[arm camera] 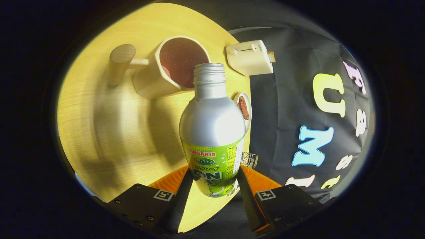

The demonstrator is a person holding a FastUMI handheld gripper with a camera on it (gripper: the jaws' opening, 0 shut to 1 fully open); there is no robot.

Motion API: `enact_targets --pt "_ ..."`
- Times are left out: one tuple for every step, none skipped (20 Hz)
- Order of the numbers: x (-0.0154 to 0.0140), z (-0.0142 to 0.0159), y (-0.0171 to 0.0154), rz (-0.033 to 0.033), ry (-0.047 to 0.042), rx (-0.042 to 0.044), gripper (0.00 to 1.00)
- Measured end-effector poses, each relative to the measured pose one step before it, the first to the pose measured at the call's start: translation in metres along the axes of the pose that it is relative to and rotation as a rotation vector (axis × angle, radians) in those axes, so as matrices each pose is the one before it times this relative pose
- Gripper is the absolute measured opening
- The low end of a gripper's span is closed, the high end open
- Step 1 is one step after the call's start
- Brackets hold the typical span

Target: Take the bottle from table, then pour the juice into the cup, finally place the bottle on the coaster

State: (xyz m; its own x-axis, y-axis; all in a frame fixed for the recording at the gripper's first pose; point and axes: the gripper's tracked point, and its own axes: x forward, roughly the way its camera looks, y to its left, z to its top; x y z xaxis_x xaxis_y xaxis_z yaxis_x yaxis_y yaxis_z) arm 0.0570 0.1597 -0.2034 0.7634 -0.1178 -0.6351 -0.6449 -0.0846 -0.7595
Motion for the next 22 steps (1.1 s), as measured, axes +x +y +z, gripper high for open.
enact_targets --pt "0.00038 0.00062 -0.00287 -0.00461 0.00368 -0.01671 0.76" --pt "-0.00046 -0.00092 -0.00159 -0.00044 0.0075 -0.01469 0.76" --pt "0.00083 -0.0007 -0.00133 -0.00052 0.002 -0.01057 0.76" --pt "-0.00046 -0.00144 -0.00125 -0.00197 0.00752 -0.00853 0.76" --pt "-0.00017 0.00006 -0.00153 -0.00371 0.00279 -0.00917 0.76" --pt "0.00007 0.00046 -0.00076 -0.00192 0.00132 -0.00841 0.76" --pt "-0.0005 0.00085 0.00013 -0.00152 0.00276 -0.01085 0.76" --pt "-0.00045 0.00123 -0.00082 -0.0038 -0.00031 -0.01281 0.76" --pt "0.0003 0.00086 -0.00175 -0.00453 0.00083 -0.01504 0.76" --pt "-0.00071 -0.00042 -0.00155 -0.00573 0.00603 -0.01916 0.76" --pt "0.00013 -0.00003 -0.00253 -0.00816 0.00259 -0.01939 0.76" --pt "-0.00082 -0.00086 -0.00231 -0.00595 0.00398 -0.01552 0.76" --pt "-0.00077 0.00087 -0.00031 -0.00343 0.00348 -0.01067 0.76" --pt "-0.00015 -0.00083 -0.00169 -0.0005 0.0046 -0.00754 0.76" --pt "0.00052 0.00017 -0.00156 -0.00408 0.004 -0.00904 0.76" --pt "-0.00047 -0.00134 -0.00114 -0.00022 0.00521 -0.01199 0.76" --pt "0.00012 -0.0006 -0.00123 -0.00205 0.00244 -0.01129 0.76" --pt "-0.0001 -0.00121 -0.00159 -0.002 0.00365 -0.01399 0.76" --pt "0.00177 0.00001 -0.00186 -0.00415 0.00077 -0.01315 0.76" --pt "0.00006 -0.00136 -0.00204 -0.00507 0.00266 -0.00998 0.76" --pt "0.00119 0.00097 -0.00171 -0.00088 0.00069 -0.00861 0.76" --pt "-0.00002 -0.00108 -0.0018 -0.00516 0.00075 -0.00893 0.76"
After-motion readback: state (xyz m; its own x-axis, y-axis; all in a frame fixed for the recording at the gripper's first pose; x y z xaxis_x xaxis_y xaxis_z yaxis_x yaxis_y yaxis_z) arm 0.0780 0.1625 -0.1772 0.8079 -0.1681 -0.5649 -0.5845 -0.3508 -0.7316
